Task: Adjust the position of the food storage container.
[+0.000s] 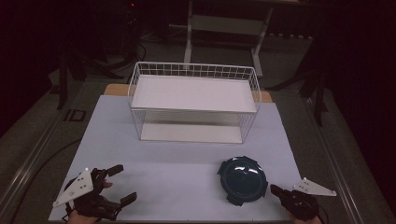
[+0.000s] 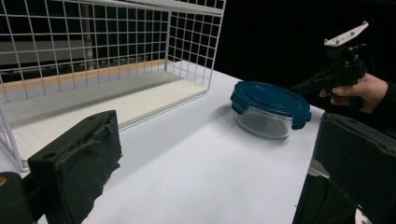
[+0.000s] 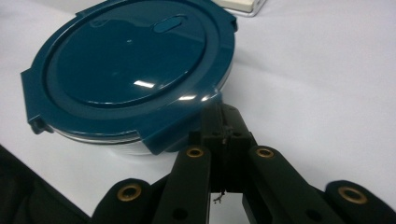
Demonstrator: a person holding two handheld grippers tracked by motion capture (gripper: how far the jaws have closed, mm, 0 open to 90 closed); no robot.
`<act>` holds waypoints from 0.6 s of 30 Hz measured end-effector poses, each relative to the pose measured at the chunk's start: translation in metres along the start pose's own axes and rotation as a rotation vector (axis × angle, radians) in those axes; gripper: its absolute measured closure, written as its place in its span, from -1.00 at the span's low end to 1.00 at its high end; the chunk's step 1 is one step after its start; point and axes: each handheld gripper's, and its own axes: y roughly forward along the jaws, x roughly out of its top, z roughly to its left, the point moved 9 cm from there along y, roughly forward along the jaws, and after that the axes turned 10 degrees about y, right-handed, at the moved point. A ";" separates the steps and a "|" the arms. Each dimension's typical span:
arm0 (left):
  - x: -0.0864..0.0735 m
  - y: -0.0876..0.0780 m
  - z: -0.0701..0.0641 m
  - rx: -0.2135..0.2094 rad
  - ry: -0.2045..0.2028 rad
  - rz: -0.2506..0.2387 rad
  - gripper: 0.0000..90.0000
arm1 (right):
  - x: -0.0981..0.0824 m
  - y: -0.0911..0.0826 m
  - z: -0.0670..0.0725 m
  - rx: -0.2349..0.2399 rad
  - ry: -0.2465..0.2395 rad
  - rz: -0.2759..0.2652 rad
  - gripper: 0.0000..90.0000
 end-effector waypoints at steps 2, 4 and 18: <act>0.000 0.000 0.000 0.000 -0.001 0.000 -0.98 | -0.002 0.003 0.001 0.007 0.001 0.012 1.00; 0.000 0.000 0.000 0.000 -0.001 0.000 -0.98 | -0.003 0.004 0.002 0.009 -0.001 0.018 1.00; -0.001 0.002 -0.001 -0.008 0.004 0.006 -0.98 | 0.004 0.017 0.002 0.017 -0.004 0.031 1.00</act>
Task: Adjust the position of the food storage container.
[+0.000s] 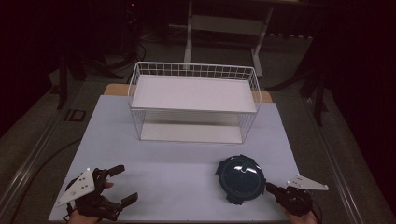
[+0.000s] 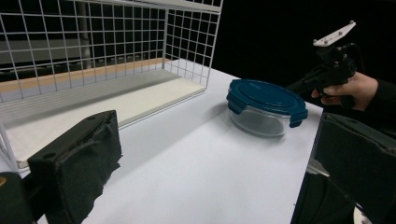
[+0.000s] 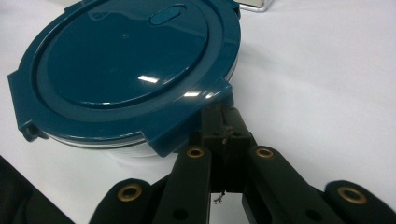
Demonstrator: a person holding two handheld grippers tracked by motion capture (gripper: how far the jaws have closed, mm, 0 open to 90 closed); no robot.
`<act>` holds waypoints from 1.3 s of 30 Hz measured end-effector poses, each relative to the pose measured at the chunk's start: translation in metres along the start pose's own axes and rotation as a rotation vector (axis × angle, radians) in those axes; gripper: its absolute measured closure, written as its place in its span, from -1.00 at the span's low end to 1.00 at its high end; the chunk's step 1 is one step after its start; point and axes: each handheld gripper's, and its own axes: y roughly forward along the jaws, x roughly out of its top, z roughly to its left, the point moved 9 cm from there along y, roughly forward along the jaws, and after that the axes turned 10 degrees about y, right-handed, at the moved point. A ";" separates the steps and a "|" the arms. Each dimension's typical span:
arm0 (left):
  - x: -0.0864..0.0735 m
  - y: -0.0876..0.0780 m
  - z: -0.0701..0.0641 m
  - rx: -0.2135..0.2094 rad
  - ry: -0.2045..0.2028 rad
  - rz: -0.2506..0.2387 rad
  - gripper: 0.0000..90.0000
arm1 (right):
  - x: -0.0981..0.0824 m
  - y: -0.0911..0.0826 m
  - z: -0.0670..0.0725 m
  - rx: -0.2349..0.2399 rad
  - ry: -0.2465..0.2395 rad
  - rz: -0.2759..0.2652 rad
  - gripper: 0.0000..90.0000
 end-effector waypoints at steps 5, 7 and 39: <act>0.000 0.000 0.000 0.001 -0.002 -0.001 -0.98 | 0.006 0.010 0.005 0.028 0.002 0.007 1.00; 0.000 0.000 0.000 -0.001 -0.001 0.001 -0.98 | 0.009 0.013 0.006 0.034 -0.002 0.006 1.00; -0.001 0.000 0.000 -0.001 -0.001 0.005 -0.98 | 0.026 0.041 0.027 0.096 -0.023 0.023 1.00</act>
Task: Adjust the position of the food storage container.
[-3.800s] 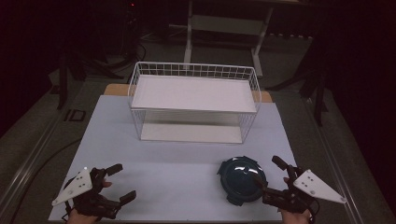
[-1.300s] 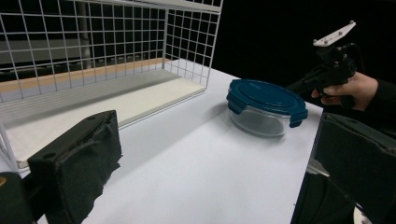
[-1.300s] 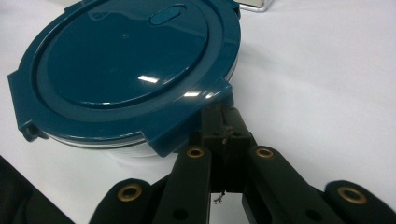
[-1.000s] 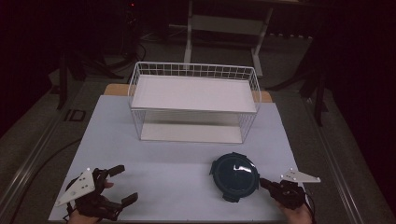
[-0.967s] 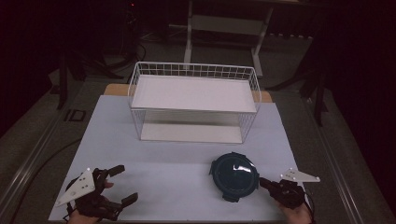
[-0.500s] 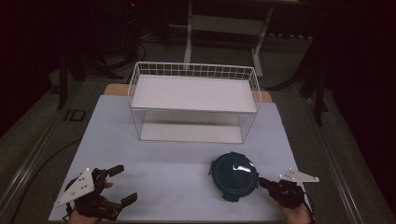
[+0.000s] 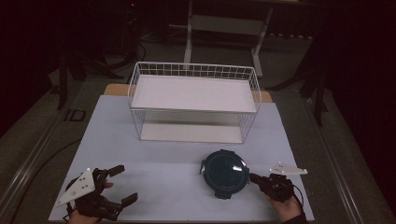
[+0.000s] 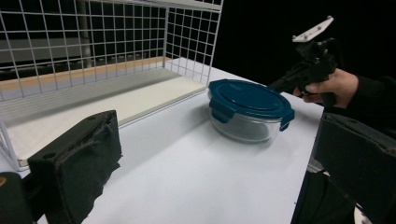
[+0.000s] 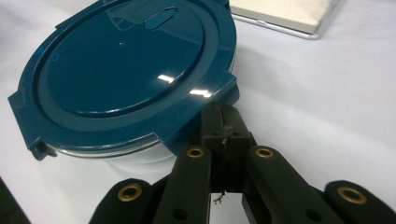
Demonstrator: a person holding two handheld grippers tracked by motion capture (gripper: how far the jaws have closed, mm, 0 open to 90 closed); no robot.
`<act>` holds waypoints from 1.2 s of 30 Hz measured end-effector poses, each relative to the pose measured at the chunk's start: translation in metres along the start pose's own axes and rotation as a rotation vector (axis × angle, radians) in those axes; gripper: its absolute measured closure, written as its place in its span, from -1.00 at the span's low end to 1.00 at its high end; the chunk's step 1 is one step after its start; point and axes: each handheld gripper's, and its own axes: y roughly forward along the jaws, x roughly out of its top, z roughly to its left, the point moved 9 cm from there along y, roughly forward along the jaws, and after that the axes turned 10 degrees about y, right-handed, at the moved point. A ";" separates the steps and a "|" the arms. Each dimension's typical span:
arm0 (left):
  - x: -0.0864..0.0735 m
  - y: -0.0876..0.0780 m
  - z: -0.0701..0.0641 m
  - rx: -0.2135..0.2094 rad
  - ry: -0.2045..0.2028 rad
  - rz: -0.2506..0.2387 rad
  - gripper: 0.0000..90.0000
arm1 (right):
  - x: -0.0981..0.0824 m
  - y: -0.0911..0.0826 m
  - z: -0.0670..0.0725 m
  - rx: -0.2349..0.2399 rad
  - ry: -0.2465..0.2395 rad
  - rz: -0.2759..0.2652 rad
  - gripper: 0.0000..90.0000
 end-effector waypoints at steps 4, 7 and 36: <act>0.000 0.000 0.000 -0.001 -0.001 0.000 -0.98 | 0.008 0.010 0.005 0.008 -0.015 0.007 1.00; 0.000 0.000 0.000 0.000 -0.001 -0.001 -0.98 | 0.013 0.019 0.009 0.018 -0.024 0.011 1.00; -0.001 0.000 0.000 -0.002 0.000 0.005 -0.98 | 0.029 0.057 0.050 0.123 -0.078 0.053 1.00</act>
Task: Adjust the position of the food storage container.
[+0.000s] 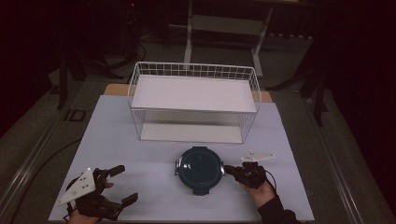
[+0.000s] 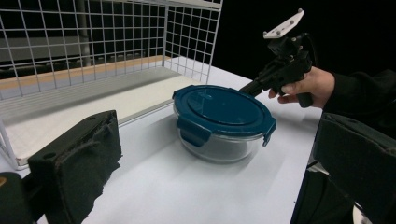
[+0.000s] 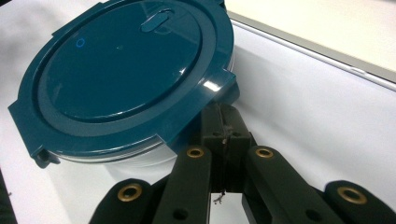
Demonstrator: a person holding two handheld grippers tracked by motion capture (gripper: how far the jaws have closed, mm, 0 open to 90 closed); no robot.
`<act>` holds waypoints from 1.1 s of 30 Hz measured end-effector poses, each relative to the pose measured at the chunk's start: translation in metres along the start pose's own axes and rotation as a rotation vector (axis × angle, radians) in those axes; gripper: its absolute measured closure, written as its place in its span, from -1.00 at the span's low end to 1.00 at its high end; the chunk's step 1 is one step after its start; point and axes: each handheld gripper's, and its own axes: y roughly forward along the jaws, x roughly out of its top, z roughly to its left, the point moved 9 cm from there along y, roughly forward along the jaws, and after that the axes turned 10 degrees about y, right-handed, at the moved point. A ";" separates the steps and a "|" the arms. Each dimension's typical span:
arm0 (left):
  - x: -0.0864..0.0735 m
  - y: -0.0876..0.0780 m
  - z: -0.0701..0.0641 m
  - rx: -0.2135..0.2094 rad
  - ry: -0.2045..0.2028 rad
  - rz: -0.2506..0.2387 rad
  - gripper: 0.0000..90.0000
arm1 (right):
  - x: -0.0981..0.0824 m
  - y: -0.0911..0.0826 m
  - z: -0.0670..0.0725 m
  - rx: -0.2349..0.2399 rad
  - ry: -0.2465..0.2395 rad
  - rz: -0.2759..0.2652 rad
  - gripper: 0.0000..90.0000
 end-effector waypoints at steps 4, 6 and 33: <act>0.000 0.000 -0.001 -0.001 0.003 0.001 -0.98 | 0.002 0.006 0.008 0.019 -0.006 0.005 1.00; 0.000 0.000 0.000 -0.001 0.002 0.001 -0.98 | 0.002 0.008 0.011 0.028 -0.011 0.009 1.00; 0.000 -0.001 -0.001 0.001 0.005 0.003 -0.98 | 0.018 0.005 0.032 0.095 -0.028 -0.062 0.72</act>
